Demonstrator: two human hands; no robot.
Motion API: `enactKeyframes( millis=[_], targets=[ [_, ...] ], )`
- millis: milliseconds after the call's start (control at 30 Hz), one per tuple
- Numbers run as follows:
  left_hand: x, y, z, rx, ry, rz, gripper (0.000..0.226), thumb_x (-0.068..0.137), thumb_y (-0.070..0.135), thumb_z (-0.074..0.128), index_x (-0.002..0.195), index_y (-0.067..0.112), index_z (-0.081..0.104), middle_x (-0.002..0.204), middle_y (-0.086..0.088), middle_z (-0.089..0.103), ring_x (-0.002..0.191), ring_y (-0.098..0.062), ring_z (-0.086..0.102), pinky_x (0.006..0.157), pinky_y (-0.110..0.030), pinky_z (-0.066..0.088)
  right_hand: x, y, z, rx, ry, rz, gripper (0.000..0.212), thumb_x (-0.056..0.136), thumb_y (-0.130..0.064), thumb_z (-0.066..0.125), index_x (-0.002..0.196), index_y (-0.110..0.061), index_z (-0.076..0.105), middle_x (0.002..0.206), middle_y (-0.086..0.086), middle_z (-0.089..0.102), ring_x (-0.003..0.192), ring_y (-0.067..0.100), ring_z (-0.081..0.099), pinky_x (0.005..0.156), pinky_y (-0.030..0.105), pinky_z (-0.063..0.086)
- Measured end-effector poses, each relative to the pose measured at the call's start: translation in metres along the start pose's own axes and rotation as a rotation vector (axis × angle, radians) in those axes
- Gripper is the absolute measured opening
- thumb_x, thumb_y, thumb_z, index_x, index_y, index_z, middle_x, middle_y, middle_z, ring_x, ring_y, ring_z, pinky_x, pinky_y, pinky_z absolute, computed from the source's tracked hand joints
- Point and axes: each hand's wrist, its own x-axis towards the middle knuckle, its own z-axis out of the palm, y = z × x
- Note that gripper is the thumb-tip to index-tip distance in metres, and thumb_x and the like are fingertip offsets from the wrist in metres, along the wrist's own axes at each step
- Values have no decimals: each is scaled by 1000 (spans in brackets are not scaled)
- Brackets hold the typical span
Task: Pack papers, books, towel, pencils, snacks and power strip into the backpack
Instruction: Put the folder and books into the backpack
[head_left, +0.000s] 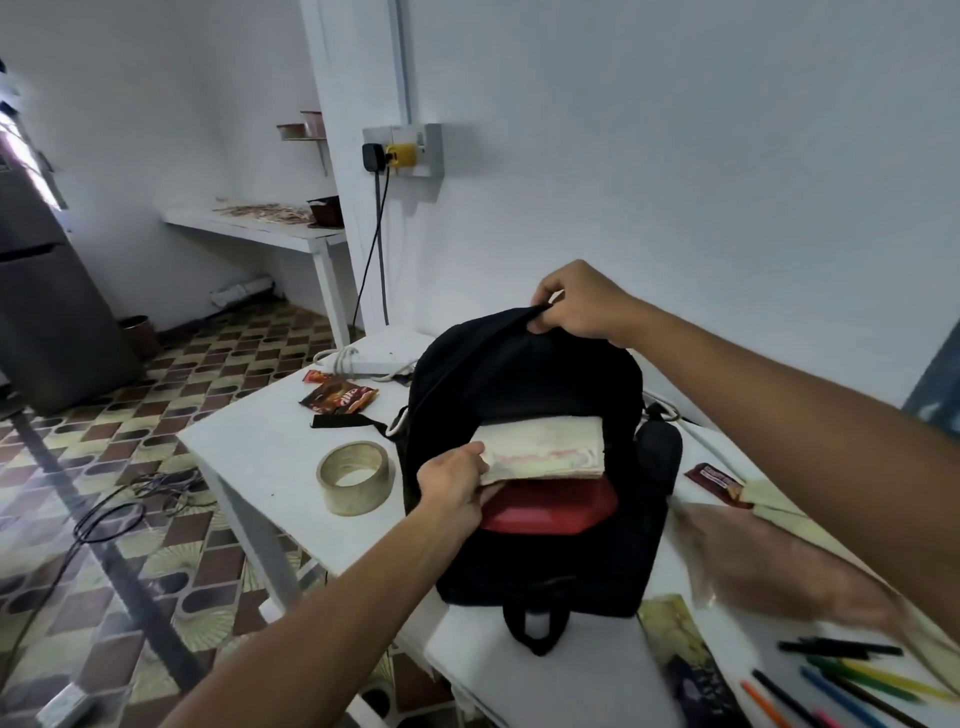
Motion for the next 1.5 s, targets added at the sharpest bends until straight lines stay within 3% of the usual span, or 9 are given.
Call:
enactKeyframes(
  millis=[233, 467, 600, 733, 967, 1067, 1233, 1367, 1500],
  targets=[
    [31, -17, 45, -116, 96, 22, 15, 85, -11, 48, 84, 0, 57, 89, -15, 59, 69, -23, 58, 66, -39, 58, -25, -8, -2, -63, -100, -46, 10, 74, -9, 76, 79, -12, 68, 71, 1, 62, 65, 14, 56, 65, 24, 43],
    [76, -33, 85, -218, 64, -41, 44, 97, 7, 46, 140, 10, 35, 142, -12, 44, 124, -29, 47, 107, -40, 40, -39, -8, 1, -146, -115, -76, 16, 73, -13, 77, 80, -19, 64, 69, -8, 56, 65, 6, 52, 62, 19, 40],
    [84, -42, 90, 89, 38, 151, 62, 84, 12, 69, 137, 4, 39, 132, -10, 51, 116, -28, 53, 102, -40, 45, -37, -6, -4, -151, -108, -71, 14, 73, -13, 76, 79, -18, 65, 68, -9, 55, 65, 6, 52, 61, 20, 40],
    [74, -44, 82, 482, -90, 288, 48, 77, 4, 74, 121, -6, 59, 120, -13, 63, 112, -24, 59, 96, -26, 45, -33, -2, -8, -142, -100, -52, 12, 74, -13, 75, 80, -17, 66, 68, -8, 56, 63, 5, 52, 60, 21, 39],
    [82, -47, 71, 1420, 34, 683, 58, 87, 49, 59, 127, 6, 57, 129, -16, 58, 121, -32, 52, 101, -35, 39, -26, -2, -8, -115, -103, -43, 11, 74, -14, 75, 80, -15, 67, 69, -5, 58, 62, 7, 53, 59, 22, 39],
    [88, -45, 75, 1413, 31, 666, 65, 88, 47, 59, 140, 10, 44, 143, -16, 45, 132, -34, 39, 110, -41, 30, -29, -4, -8, -114, -125, -54, 12, 74, -14, 75, 82, -13, 67, 69, -5, 57, 62, 6, 52, 59, 21, 39],
    [105, -36, 82, 1173, -174, 436, 68, 88, 46, 62, 143, 12, 42, 148, -10, 42, 135, -27, 39, 111, -27, 29, -32, -6, -9, -125, -151, -63, 13, 74, -15, 76, 82, -12, 66, 69, -3, 59, 61, 6, 52, 60, 21, 39],
    [108, -45, 70, 951, -249, 418, 47, 83, 20, 72, 125, 2, 60, 128, -13, 59, 122, -26, 54, 98, -21, 38, -29, -5, -12, -116, -148, -43, 13, 74, -16, 76, 82, -13, 67, 69, -2, 60, 60, 7, 53, 59, 22, 41],
    [110, -45, 56, 904, -211, 483, 34, 86, 15, 69, 112, -7, 66, 118, -22, 64, 111, -31, 61, 97, -33, 45, -25, -7, -9, -85, -187, -28, 13, 74, -14, 77, 82, -13, 66, 70, -1, 62, 58, 8, 54, 59, 22, 41]
  ],
)
